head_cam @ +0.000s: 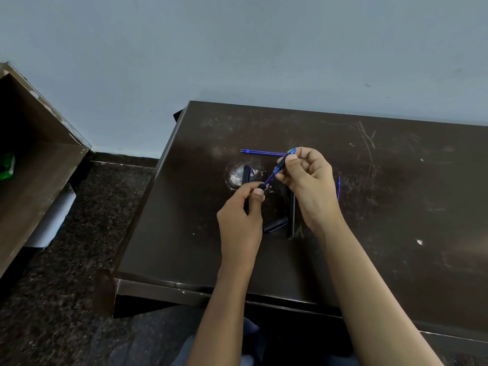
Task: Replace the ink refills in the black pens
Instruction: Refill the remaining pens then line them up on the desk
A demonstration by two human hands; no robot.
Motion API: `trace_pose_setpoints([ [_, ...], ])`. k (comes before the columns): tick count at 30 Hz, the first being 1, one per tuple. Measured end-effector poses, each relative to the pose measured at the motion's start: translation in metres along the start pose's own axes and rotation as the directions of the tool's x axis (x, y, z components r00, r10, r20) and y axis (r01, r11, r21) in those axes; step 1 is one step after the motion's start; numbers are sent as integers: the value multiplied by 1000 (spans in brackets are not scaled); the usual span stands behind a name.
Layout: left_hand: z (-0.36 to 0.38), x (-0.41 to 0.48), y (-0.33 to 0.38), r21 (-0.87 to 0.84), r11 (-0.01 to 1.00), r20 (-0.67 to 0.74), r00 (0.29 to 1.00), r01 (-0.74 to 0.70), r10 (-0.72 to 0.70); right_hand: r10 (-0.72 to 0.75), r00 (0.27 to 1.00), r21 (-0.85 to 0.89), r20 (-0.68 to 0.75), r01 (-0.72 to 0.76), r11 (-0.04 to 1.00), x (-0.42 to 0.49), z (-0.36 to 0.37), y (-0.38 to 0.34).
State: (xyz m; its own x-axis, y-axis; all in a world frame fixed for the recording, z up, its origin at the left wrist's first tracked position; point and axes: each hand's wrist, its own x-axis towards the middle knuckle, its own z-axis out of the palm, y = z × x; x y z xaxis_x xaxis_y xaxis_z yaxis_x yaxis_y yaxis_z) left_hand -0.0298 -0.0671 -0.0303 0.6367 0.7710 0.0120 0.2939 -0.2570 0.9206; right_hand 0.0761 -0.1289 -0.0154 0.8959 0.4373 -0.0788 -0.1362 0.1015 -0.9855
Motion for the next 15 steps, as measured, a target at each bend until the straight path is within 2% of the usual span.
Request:
trace_pose_setpoints([
  [6,-2,0,5,-11,999,12,999,48,-48,-22,997,-217,80,39,975,-8,9,4],
  [9,-3,1,4,-38,996,-2,996,86,-86,-42,992,-210,120,66,975,-8,11,4],
  [15,-7,2,-3,7,1000,-19,999,27,-27,-19,989,-159,146,42,986,-4,13,7],
])
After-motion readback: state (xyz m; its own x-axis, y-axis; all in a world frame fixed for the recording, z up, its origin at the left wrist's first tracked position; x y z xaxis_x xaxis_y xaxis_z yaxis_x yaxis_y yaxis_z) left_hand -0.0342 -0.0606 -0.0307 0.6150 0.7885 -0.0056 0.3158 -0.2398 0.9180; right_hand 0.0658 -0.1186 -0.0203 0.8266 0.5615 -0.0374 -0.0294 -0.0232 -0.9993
